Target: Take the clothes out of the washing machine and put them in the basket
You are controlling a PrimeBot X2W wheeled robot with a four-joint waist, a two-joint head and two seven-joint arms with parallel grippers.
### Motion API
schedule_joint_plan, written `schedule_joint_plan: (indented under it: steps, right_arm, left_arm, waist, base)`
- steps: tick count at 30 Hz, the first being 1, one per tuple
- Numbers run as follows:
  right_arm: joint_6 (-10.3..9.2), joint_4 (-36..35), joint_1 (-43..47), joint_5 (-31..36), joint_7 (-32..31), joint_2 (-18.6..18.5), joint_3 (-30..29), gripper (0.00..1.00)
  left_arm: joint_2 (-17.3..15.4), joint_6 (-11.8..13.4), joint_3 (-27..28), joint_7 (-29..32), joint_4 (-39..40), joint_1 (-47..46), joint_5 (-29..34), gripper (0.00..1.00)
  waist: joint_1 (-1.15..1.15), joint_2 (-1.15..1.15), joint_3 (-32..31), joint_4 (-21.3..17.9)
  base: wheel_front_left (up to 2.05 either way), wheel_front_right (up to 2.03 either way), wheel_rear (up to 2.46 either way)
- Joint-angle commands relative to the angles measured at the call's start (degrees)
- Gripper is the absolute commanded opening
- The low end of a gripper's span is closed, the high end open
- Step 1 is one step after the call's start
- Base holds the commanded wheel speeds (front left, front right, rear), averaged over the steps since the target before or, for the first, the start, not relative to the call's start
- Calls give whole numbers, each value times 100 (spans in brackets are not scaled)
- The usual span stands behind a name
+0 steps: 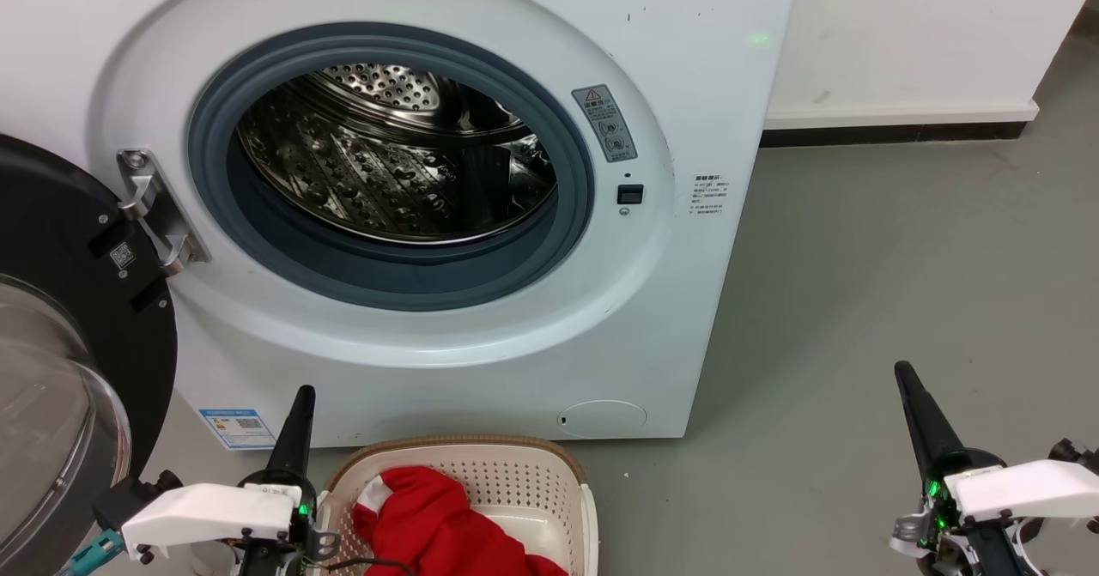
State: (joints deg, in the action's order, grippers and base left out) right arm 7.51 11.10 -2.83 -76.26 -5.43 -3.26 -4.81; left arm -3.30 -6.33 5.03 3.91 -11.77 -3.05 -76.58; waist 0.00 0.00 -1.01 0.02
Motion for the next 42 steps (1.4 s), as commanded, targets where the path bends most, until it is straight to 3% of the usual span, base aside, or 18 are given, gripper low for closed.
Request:
schedule_joint_plan:
  steps: [1, 34, 42]
  right_arm:
    - [-2, 3, -156, -142, -19, -16, -18, 0]
    - [-3, 309, -372, -1662, -74, 3, -132, 0]
    - [-3, 306, -376, -1646, -83, 10, -139, 0]
  left_arm:
    - [-2, -27, 30, 29, -1, -153, -124, 0]
    - [51, -127, 170, 279, -242, -341, -1584, 0]
    - [51, -130, 169, 283, -237, -341, -1587, 0]
  waist:
    - [0, 0, 5, 0]
    - [0, 0, 116, -2]
    - [0, 0, 119, -2]
  base:
    - [0, 0, 0]
    - [0, 0, 0]
    - [0, 0, 0]
